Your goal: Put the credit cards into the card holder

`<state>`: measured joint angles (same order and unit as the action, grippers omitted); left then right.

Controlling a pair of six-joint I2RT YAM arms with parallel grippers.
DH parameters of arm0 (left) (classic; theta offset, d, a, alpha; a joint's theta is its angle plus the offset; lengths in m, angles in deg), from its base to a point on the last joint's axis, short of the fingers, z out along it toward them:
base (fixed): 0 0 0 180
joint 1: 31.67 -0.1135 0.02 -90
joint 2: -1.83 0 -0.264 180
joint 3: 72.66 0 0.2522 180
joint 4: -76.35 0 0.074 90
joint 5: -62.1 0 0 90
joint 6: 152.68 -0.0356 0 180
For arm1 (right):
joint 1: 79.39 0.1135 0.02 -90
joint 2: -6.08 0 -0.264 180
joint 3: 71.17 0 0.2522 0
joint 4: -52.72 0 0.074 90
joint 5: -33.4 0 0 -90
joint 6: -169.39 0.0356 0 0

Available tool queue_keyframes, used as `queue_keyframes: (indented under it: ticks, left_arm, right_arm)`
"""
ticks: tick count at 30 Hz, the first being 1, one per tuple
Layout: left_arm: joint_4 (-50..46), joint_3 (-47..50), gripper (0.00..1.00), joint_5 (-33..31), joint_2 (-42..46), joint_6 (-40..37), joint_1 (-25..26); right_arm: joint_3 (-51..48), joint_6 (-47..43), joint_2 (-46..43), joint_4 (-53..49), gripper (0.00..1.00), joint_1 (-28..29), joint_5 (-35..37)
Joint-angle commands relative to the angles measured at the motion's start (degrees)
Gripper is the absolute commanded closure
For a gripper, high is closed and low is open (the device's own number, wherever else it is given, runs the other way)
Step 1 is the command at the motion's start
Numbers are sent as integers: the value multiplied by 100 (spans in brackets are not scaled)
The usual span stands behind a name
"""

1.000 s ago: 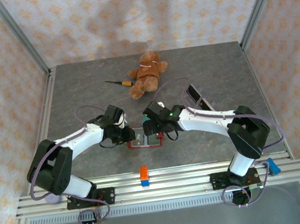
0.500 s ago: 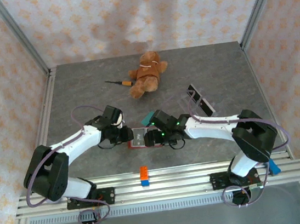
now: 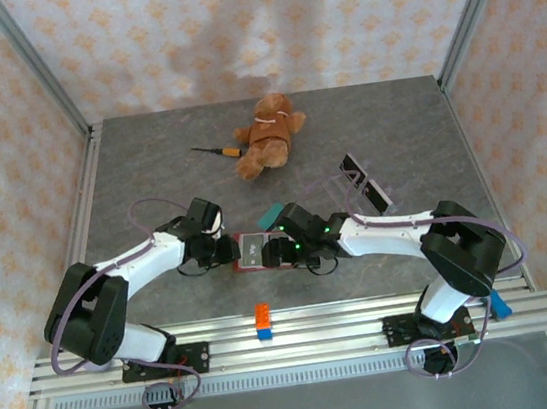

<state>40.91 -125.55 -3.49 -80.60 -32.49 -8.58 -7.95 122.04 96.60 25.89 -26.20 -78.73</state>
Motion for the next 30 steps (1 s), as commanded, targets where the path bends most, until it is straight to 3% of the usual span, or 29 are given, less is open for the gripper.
queue_keyframes:
  ticks: [1, 22, 30]
  left_arm:
    - [185, 142, 73, -102, -62, 75, -77]
    - [645, 475, 93, 267, -80, 265, -114]
    - [750, 556, 96, 369, -80, 326, -114]
  right_arm:
    - [98, 6, 74, 109, 19, -76, 129]
    - [59, 39, 501, 635, 25, -140, 62]
    - [-676, 216, 171, 2713, 24, -257, -649]
